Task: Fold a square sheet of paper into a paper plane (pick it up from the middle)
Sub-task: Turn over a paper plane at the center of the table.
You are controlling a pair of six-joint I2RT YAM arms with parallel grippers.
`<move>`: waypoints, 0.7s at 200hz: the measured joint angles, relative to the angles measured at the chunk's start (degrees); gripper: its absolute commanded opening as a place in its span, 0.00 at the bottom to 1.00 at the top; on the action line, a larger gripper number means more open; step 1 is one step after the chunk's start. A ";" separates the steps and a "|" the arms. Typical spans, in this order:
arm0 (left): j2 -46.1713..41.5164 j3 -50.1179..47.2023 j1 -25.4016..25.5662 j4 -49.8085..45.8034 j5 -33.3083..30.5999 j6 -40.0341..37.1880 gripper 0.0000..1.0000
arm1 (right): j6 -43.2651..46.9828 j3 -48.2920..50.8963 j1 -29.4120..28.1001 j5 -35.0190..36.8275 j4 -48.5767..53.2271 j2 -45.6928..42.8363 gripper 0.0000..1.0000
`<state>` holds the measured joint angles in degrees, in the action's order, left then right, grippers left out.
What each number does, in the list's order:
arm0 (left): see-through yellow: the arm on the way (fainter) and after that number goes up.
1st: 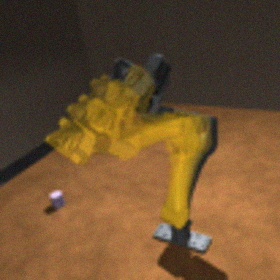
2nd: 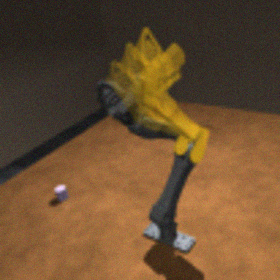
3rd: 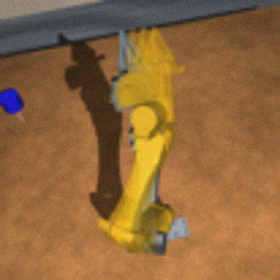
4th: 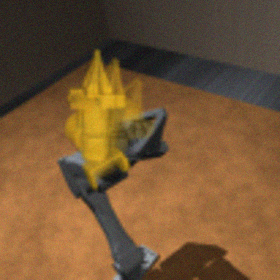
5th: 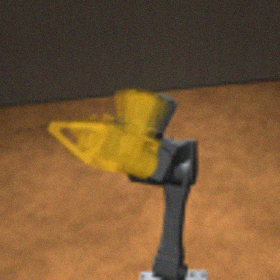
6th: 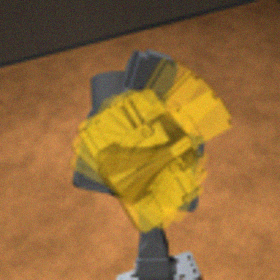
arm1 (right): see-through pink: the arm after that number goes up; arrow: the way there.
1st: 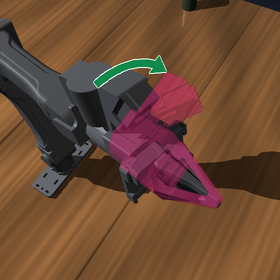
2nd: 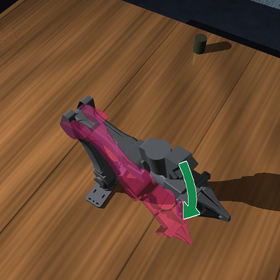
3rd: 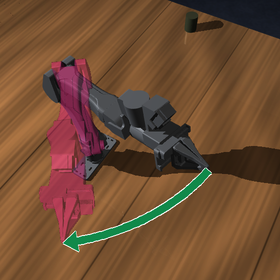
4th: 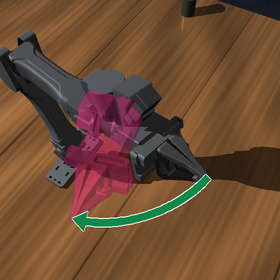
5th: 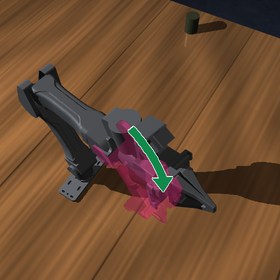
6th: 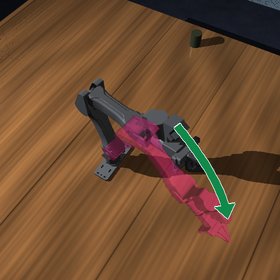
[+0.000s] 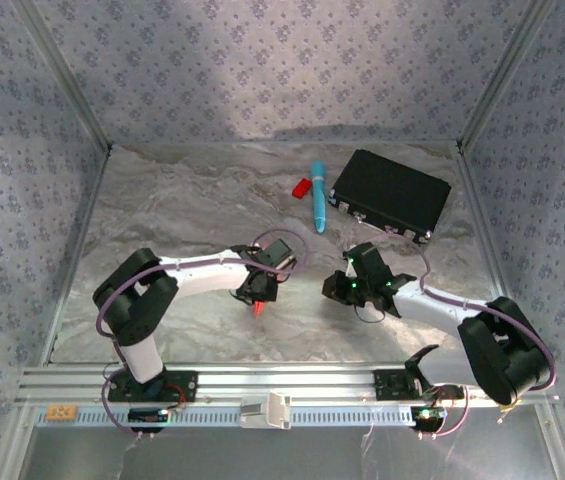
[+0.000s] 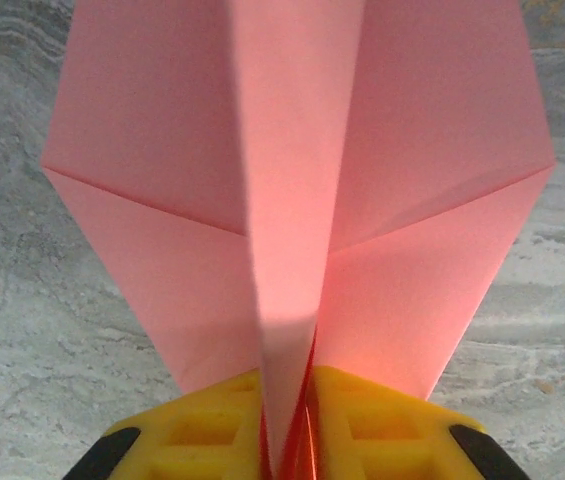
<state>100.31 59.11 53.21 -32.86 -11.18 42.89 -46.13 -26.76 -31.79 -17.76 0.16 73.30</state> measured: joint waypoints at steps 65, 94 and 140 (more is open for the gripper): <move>0.39 0.15 1.36 0.00 -2.19 1.01 0.30 | 0.00 0.00 0.00 0.00 0.00 -0.04 0.14; 0.96 0.92 1.66 -0.17 -2.14 2.58 0.32 | 0.02 0.00 0.07 0.02 0.15 -0.96 0.14; 1.95 2.38 1.92 -0.68 -2.12 4.87 0.37 | 0.02 0.00 0.72 0.04 1.22 -3.39 0.15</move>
<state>102.26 61.49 55.13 -33.54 -13.30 47.77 -46.11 -26.76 -31.07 -17.72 1.39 69.91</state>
